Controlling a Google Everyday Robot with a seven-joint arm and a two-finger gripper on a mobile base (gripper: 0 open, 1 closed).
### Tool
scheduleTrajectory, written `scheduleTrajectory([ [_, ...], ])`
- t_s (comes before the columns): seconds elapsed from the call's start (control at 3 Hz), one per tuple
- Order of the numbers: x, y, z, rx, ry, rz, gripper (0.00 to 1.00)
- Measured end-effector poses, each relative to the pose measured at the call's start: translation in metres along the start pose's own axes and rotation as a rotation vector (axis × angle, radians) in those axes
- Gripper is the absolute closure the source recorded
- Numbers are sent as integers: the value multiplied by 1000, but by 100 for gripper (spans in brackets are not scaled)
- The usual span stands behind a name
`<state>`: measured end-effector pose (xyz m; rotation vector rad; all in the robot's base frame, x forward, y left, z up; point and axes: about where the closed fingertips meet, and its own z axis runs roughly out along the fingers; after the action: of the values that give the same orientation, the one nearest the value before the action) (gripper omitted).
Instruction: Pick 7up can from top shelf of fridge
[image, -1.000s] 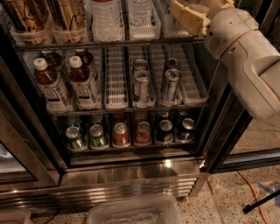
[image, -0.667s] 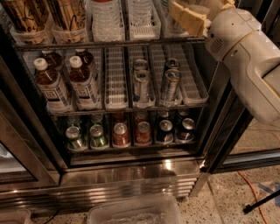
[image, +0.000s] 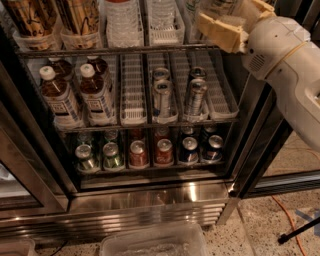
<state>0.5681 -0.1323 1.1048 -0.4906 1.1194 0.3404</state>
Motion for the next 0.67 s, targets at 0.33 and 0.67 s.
scheduleTrajectory([
  [0.33,6,7,-12,-32,33,5,100],
  [0.67,13,12,-21,-58,62,7,100],
])
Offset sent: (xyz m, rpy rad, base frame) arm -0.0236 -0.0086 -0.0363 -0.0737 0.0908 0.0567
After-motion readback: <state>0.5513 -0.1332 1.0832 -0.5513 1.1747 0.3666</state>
